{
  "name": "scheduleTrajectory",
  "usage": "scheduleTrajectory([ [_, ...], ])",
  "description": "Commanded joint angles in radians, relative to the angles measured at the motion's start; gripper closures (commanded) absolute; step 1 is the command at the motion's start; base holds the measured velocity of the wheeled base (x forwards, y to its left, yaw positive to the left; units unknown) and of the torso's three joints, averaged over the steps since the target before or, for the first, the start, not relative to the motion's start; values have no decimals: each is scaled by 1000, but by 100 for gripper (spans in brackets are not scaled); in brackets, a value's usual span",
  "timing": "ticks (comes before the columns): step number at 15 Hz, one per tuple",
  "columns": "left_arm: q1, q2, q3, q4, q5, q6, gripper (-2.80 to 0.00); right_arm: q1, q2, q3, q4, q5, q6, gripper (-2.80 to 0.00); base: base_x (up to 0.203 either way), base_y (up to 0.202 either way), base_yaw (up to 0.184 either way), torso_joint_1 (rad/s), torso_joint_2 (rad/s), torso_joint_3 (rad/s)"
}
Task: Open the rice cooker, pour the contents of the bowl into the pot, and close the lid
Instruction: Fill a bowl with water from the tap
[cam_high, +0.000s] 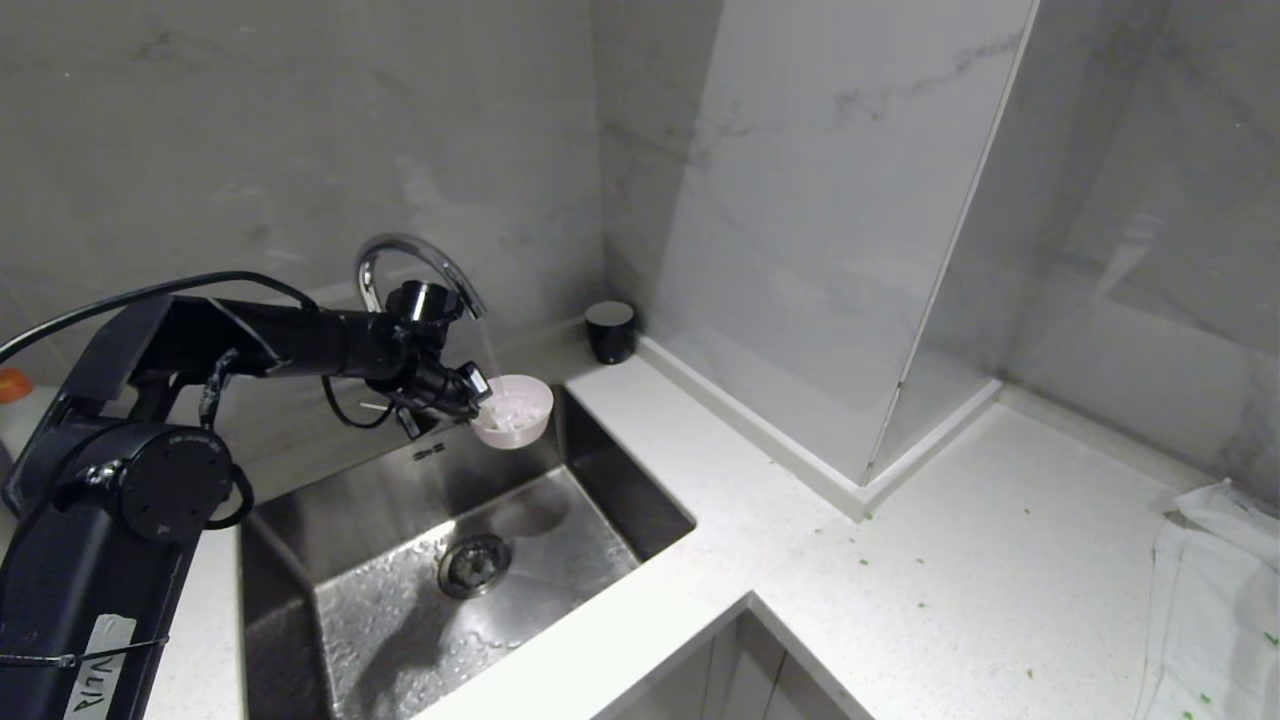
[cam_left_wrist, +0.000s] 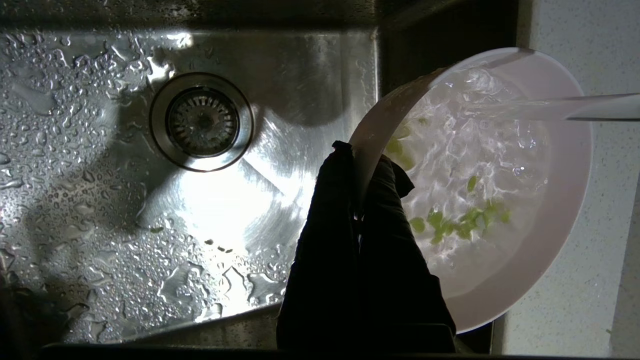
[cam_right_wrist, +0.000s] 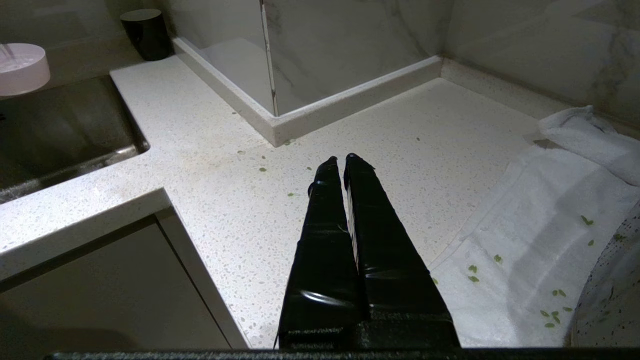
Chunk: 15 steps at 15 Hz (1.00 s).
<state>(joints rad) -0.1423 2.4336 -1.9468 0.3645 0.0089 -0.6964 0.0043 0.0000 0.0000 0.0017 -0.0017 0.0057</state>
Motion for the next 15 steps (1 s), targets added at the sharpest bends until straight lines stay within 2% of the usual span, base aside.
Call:
scheduleTrajectory([
  [1, 0, 1, 0, 2, 0, -5, 0, 0, 0, 2, 0, 0, 0, 0, 0, 0, 0, 0, 0, 0],
  [15, -8, -3, 0, 5, -7, -9, 0, 0, 0, 2, 0, 0, 0, 0, 0, 0, 0, 0, 0, 0],
])
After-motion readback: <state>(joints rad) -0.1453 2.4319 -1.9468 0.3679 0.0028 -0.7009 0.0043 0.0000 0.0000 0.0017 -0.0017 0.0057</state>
